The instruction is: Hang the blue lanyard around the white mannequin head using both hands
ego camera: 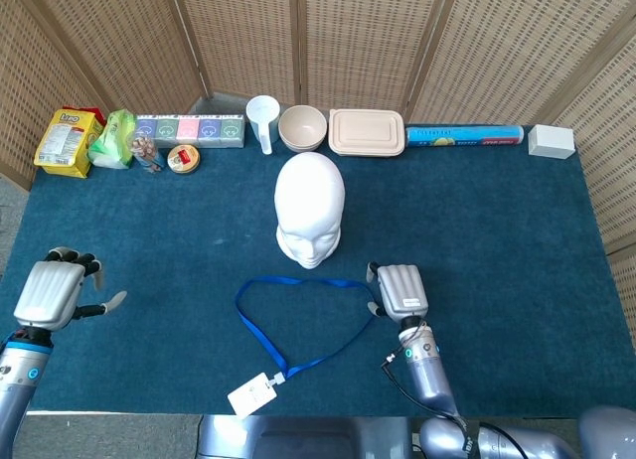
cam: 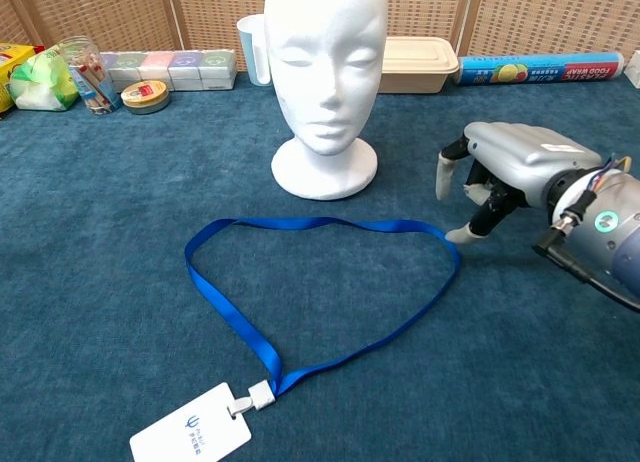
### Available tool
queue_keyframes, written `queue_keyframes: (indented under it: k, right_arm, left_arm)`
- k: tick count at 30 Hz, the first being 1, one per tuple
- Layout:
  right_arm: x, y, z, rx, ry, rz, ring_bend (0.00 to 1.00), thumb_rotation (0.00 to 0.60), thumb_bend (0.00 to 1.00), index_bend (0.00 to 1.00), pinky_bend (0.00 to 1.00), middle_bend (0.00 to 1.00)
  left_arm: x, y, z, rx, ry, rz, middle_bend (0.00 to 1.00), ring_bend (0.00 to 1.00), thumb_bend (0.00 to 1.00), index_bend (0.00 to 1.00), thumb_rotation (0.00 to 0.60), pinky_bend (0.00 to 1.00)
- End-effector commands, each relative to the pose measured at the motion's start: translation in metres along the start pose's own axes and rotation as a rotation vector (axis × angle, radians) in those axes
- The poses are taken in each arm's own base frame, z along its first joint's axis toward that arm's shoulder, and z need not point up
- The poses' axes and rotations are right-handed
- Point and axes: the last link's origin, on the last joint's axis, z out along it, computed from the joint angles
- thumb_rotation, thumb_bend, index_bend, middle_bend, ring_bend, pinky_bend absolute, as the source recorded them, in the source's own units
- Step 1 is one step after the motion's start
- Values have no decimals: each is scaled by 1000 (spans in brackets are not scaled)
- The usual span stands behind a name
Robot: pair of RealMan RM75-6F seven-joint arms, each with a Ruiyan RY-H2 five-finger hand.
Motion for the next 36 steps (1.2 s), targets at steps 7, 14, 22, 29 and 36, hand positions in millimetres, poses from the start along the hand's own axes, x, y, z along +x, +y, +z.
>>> queue_keyframes:
  k: [7,14,22,29,36]
  right_arm:
    - [-10,1,8,-34,-30,-10,1000,600,202,465,1000,919]
    - [-10,-1,12,-39,-29,-5,1000,600,202,465,1000,919]
    - [-12,-3,14,-47,-47,-15,1000,600,202,465,1000,918]
    - [-17,0,15,-61,-53,-33,1000,600,202,465,1000,916]
    - [-19,4,15,-67,-59,-52,1000,600,210,465,1000,911]
  left_arm:
    - [-2,-1,-2,6,-9,-3,514,412,212,650,330,271]
    - [-2,0,-2,5,-10,-5,514,411,213,650,335,271]
    - [-4,0,-2,3,-14,-10,514,410,213,650,337,271]
    - [-4,-2,-3,8,-13,-13,514,410,213,650,336,271]
    - [-4,-2,-4,7,-12,-17,514,409,213,650,337,271]
